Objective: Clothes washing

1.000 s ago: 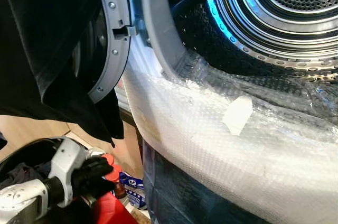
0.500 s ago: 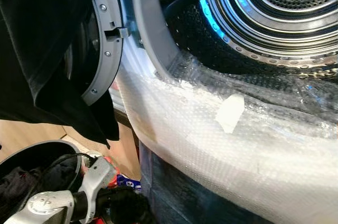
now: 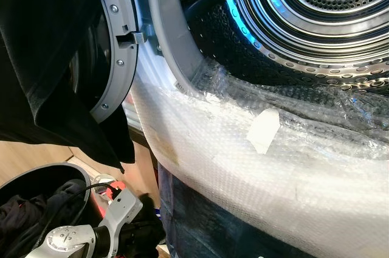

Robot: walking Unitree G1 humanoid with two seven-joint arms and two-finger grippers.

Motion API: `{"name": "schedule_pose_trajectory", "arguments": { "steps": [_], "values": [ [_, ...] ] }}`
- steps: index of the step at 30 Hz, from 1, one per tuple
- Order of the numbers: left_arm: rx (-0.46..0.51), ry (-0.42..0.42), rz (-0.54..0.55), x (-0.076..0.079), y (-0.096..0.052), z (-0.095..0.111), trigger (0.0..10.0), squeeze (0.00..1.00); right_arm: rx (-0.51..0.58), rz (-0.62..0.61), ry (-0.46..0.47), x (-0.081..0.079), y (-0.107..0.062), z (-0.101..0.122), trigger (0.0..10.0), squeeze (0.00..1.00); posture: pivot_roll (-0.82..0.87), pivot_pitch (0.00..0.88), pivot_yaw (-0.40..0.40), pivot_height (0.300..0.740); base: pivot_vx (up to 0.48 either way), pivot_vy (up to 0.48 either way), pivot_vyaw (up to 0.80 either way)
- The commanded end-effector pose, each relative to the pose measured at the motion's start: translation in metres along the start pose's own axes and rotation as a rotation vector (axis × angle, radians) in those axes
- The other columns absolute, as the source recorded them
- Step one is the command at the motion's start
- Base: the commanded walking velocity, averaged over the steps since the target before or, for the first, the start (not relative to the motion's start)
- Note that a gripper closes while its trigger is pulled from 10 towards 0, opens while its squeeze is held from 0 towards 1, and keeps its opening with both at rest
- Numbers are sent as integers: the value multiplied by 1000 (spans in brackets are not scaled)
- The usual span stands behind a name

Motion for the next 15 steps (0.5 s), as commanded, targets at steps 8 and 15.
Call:
{"name": "schedule_pose_trajectory", "arguments": {
  "steps": [8, 15],
  "values": [
    [-10, 12, 3, 1, 1, -3, 0, 0, 87, 304, -136, -13, -21, 25, 10000, 1000, -1, 0, 16, 740, 0, 0, 0],
    [22, 24, -48, 6, 21, 5, 0, 0, 196, 265, -151, -11, -21, 58, 10000, 1000, -26, 0, 19, 740, 0, 0, 0]
  ]
}}
Point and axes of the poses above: a point about 5 cm out from each wrist's last joint towards the gripper, its own y axis pointing out of the wrist towards the gripper, its own z axis along the axis of the wrist's last joint, x = y × z, the point moved 2 cm from there along y, pointing out of the wrist towards the gripper, and after that the axes turned 13 degrees about y, right-handed, at the moved point
